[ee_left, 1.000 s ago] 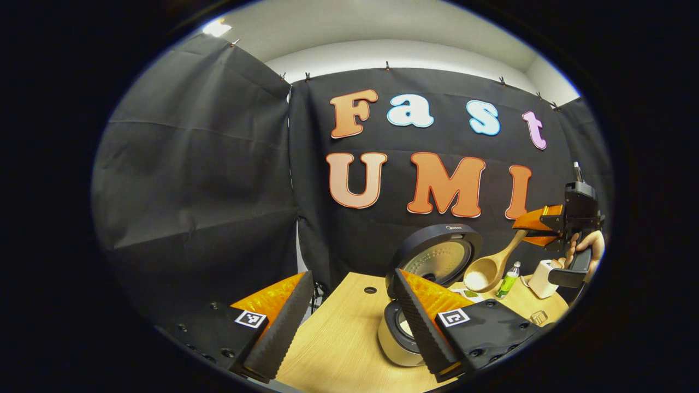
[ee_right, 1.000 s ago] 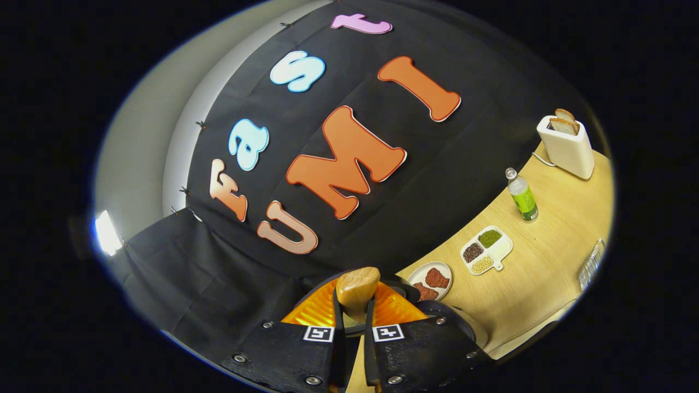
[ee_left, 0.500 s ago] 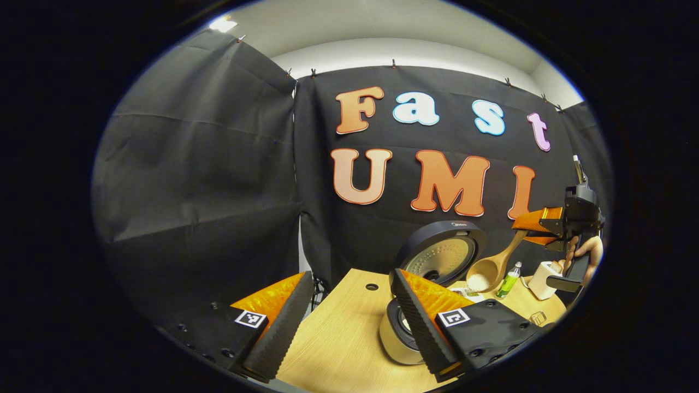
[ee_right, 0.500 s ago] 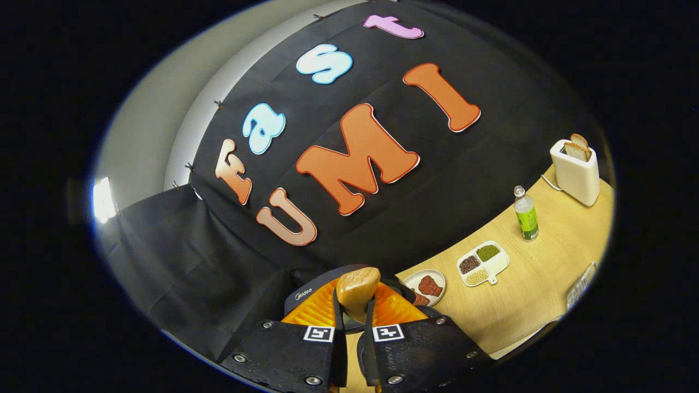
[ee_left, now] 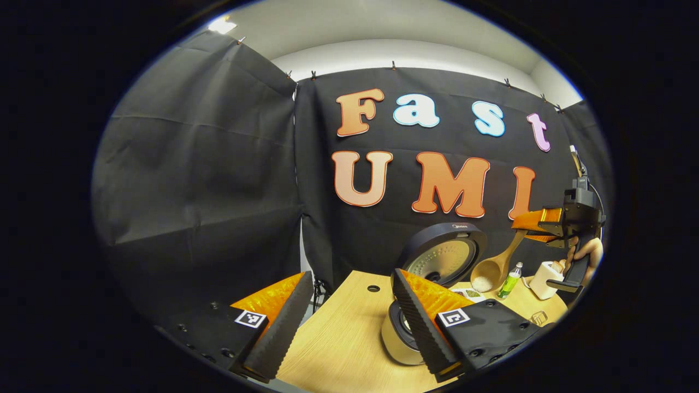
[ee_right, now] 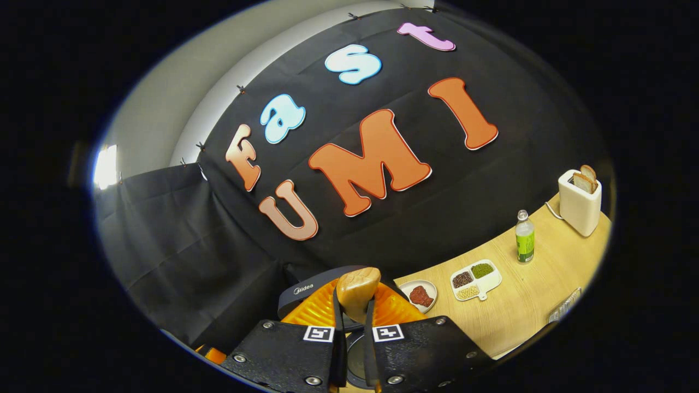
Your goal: Close the left gripper, press the button to open the rice cooker; take a wooden spoon from the chopstick holder with the right hand, scoop a spoonful of rice and pour it into the rice cooker, then put the wooden spoon back into the chopstick holder.
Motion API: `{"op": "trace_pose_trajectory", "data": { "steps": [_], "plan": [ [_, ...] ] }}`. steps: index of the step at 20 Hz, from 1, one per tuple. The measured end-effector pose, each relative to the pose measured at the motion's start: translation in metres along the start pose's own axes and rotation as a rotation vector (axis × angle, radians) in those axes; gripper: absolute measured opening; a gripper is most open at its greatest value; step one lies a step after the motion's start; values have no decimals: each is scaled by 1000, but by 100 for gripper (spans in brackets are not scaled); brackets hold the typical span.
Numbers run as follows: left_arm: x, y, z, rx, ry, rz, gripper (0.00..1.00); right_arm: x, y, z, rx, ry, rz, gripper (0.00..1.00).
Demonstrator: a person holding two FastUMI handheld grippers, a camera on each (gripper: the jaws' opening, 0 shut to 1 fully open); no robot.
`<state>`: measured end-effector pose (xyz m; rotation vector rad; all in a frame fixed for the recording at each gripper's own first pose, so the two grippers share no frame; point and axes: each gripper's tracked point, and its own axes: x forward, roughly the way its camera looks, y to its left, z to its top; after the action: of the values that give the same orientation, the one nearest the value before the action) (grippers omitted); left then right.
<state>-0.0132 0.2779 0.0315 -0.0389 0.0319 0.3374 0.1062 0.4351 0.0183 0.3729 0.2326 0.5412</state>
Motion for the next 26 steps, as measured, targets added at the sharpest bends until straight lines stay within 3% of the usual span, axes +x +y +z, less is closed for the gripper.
{"op": "trace_pose_trajectory", "data": {
  "steps": [26],
  "plan": [
    [-6,10,-4,19,14,14,96,-8,51,-22,-405,-18,83,12]
  ]
}}
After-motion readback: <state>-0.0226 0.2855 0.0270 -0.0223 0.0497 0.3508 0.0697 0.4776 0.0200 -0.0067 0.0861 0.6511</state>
